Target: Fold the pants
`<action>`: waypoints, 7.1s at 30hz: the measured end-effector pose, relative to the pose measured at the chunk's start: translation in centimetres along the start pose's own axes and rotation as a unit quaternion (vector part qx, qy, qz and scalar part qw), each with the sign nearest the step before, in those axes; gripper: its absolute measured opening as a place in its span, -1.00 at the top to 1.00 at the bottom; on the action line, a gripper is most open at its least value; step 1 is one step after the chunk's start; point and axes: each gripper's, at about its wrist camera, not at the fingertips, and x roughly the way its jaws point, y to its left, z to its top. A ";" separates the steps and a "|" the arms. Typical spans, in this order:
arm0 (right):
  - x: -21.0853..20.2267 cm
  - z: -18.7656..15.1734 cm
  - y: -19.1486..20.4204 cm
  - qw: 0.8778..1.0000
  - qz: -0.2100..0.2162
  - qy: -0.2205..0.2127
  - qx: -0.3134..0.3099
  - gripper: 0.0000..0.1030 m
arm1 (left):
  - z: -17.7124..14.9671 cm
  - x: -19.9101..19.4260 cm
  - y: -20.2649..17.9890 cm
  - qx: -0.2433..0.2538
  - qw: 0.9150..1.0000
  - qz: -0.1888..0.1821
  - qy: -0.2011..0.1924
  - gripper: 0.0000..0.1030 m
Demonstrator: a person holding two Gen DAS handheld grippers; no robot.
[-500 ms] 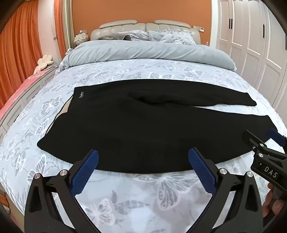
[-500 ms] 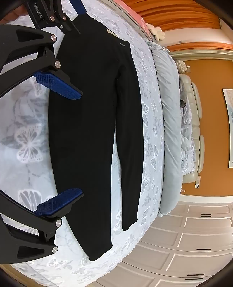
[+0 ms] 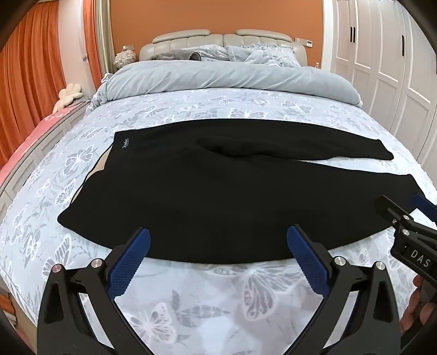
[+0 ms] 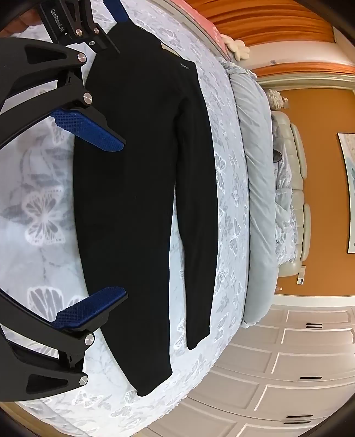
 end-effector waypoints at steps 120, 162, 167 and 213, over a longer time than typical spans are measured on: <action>26.7 14.6 -31.8 0.971 -0.097 0.143 0.167 -0.90 | 17.8 25.8 29.7 -0.183 0.969 0.080 0.148 -0.91; 10.5 0.1 -34.3 0.986 0.021 0.136 0.094 0.57 | -0.1 7.9 31.3 -0.174 0.972 -0.060 0.144 -0.23; 6.2 -0.4 -35.8 0.988 0.012 0.081 0.131 0.14 | -1.8 3.5 33.1 -0.289 0.945 -0.128 0.091 -0.80; 7.4 -3.2 -34.1 0.959 0.041 0.080 0.270 -0.50 | -2.3 11.9 33.4 -0.414 0.883 -0.171 0.137 0.39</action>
